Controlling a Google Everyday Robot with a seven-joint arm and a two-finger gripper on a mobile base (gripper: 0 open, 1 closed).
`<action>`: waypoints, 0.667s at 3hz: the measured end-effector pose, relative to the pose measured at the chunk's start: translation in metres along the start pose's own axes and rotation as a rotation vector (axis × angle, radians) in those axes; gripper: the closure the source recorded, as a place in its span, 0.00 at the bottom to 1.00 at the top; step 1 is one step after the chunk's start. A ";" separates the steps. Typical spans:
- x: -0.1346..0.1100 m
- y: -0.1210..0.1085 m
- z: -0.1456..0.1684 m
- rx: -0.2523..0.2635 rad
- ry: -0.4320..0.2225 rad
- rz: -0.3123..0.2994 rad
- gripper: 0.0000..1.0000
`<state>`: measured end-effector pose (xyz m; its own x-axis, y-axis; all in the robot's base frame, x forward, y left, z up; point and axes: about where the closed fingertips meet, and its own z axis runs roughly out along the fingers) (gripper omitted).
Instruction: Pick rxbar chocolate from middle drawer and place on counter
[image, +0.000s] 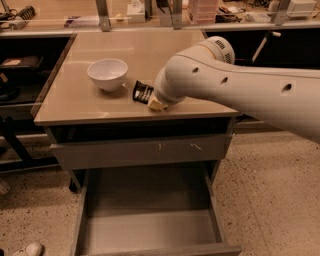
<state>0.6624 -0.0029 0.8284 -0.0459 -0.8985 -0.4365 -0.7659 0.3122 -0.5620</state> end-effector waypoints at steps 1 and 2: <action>0.000 0.000 0.000 0.000 0.000 0.000 0.58; 0.000 0.000 0.000 0.000 0.000 0.000 0.35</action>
Offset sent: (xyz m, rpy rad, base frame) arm 0.0000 0.0000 0.0000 0.0000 0.0000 0.0000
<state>0.6624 -0.0029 0.8284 -0.0459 -0.8985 -0.4365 -0.7659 0.3122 -0.5621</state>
